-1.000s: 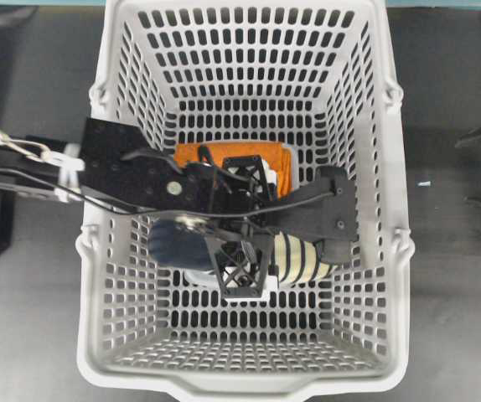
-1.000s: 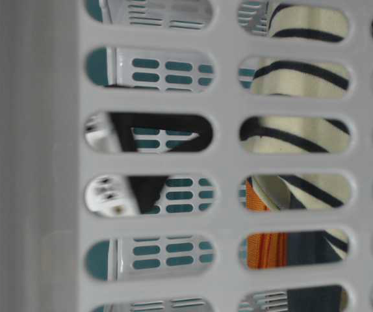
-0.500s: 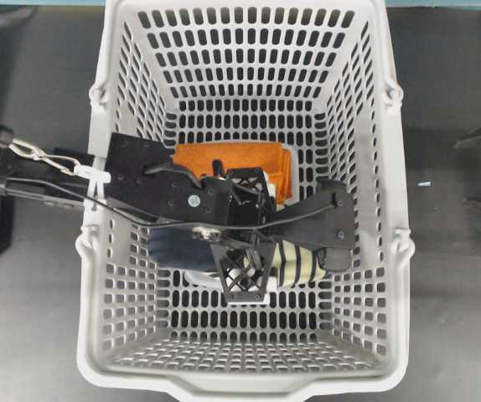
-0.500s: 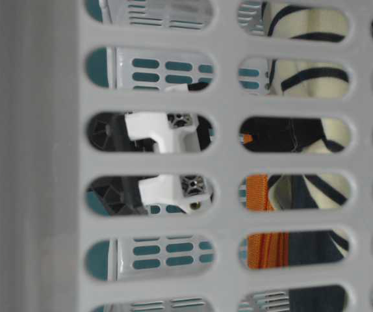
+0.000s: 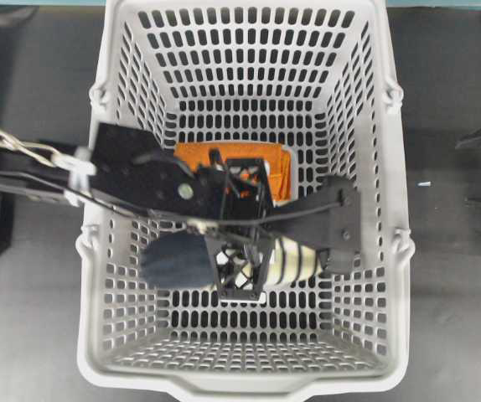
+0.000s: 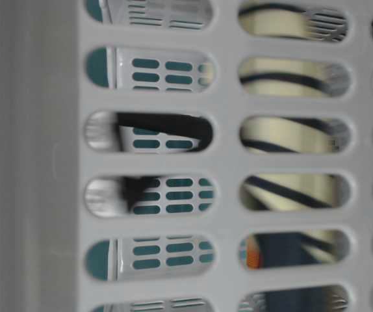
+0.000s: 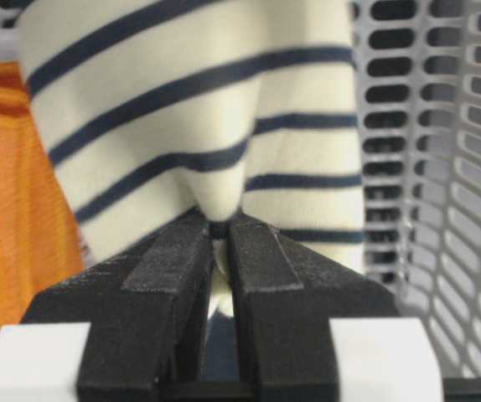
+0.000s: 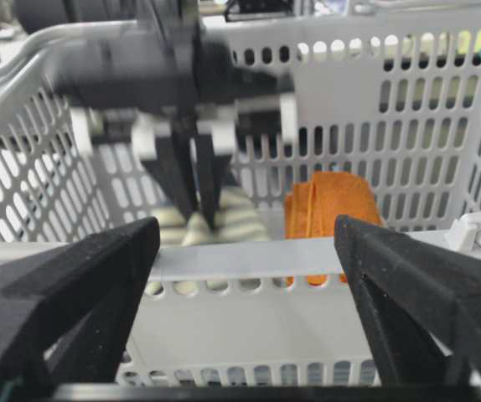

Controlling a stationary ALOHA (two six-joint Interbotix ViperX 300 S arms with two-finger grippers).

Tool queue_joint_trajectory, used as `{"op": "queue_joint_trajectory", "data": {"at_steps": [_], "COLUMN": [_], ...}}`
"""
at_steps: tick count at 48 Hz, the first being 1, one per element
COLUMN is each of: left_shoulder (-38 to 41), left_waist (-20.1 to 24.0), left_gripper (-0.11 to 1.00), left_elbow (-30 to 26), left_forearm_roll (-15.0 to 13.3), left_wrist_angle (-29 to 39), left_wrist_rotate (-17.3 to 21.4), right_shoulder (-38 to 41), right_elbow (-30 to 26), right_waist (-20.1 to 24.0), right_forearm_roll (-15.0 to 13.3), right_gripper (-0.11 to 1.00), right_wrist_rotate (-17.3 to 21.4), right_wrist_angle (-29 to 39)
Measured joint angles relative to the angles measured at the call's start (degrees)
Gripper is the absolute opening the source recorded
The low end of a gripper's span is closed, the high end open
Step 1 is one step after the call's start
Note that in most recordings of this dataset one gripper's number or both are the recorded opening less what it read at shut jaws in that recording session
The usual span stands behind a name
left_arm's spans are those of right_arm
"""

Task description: Pick up the slipper from the shopping basket with the left arm.

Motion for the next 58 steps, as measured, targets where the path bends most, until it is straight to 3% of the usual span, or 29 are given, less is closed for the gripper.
{"op": "queue_joint_trajectory", "data": {"at_steps": [20, 29, 43, 58], "left_shoulder": [4.0, 8.3, 9.2, 8.2], "left_waist": [-0.1, -0.2, -0.2, -0.3], "left_gripper": [0.05, 0.05, 0.05, 0.05], "left_elbow": [-30.0, -39.0, -39.8, -32.9], "left_forearm_roll": [0.0, 0.0, 0.1, 0.1], "left_wrist_angle": [23.4, 31.6, 32.1, 26.7], "left_wrist_rotate": [7.0, 9.4, 9.3, 9.1], "right_shoulder": [-0.3, -0.4, -0.5, -0.5], "right_elbow": [0.1, 0.5, 0.9, 0.9], "right_waist": [0.0, 0.0, 0.0, 0.0], "right_forearm_roll": [0.0, 0.0, 0.0, 0.0], "right_gripper": [0.80, 0.80, 0.80, 0.80], "right_wrist_rotate": [0.1, 0.3, 1.0, 1.0], "right_wrist_angle": [0.0, 0.0, 0.0, 0.0]}}
